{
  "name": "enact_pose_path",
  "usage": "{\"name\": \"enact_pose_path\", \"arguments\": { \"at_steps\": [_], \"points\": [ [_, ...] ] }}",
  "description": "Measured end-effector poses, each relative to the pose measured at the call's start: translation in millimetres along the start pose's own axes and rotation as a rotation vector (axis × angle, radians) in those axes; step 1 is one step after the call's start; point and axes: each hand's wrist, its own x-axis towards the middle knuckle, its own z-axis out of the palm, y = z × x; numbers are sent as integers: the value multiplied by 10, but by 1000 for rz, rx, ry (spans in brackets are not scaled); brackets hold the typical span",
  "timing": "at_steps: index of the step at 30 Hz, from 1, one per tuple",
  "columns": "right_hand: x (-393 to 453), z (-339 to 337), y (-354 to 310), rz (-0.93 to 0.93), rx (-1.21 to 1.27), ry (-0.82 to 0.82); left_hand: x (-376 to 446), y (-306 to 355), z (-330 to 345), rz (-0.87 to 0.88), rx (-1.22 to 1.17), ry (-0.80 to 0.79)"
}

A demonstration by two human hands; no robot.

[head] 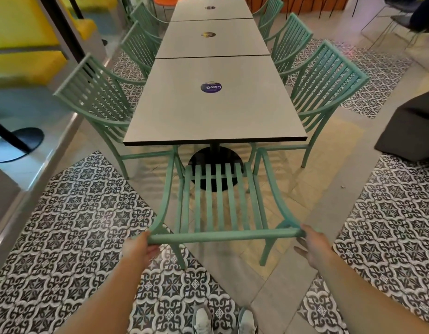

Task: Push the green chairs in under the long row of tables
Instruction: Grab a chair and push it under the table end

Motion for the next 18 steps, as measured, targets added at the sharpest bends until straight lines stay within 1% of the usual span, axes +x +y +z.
{"name": "enact_pose_path", "arguments": {
  "at_steps": [5,10,18],
  "points": [
    [-70,-7,-16,-15,-57,27,9,25,14,-32,-20,24],
    [-149,-3,26,-24,-38,40,-35,13,-11,-82,-51,45],
    [-231,-11,69,-42,-17,75,-106,-22,-84,-92,-5,27]
  ]
}}
